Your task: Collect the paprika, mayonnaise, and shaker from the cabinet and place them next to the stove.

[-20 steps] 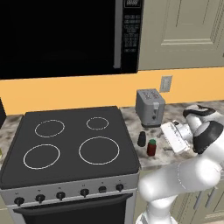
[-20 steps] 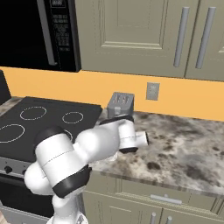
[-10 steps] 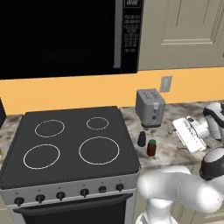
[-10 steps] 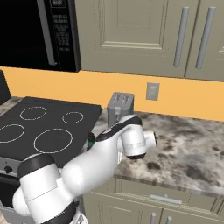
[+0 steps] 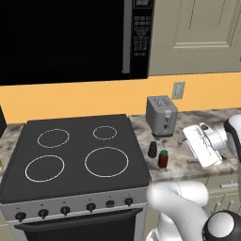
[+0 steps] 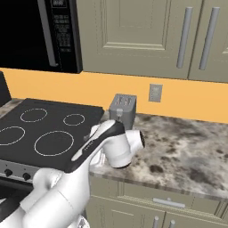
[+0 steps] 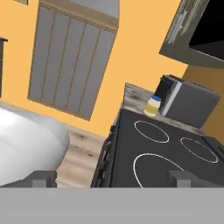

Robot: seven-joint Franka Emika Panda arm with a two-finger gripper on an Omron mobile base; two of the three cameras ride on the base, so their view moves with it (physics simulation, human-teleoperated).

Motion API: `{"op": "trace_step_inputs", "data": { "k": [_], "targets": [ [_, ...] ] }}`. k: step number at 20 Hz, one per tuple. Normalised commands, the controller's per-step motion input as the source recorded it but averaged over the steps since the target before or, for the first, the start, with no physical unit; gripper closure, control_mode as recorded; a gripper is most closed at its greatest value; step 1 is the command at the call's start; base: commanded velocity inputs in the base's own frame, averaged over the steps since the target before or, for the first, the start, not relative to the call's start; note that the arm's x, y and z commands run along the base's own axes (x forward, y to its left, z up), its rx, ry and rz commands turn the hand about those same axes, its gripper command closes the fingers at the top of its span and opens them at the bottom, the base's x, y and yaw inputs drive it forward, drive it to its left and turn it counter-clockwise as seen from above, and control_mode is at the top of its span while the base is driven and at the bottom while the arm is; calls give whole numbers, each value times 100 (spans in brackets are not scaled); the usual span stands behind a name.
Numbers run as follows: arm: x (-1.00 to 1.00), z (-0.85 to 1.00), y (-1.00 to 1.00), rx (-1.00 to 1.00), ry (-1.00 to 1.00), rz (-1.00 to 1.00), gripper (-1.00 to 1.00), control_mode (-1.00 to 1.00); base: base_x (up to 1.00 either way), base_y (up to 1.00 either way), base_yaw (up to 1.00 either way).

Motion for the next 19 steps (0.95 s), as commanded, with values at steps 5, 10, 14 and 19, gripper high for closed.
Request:
{"op": "trace_step_inputs", "data": {
  "k": [5,10,14,19],
  "targets": [
    [-15,33,87,-10,0,0,-100,-100,0,0,0],
    [-2,21,93,-12,0,0,-100,-100,0,0,0],
    [0,13,92,-13,0,0,-100,-100,0,0,0],
    [-8,17,77,-12,0,0,-100,-100,0,0,0]
  ]
}}
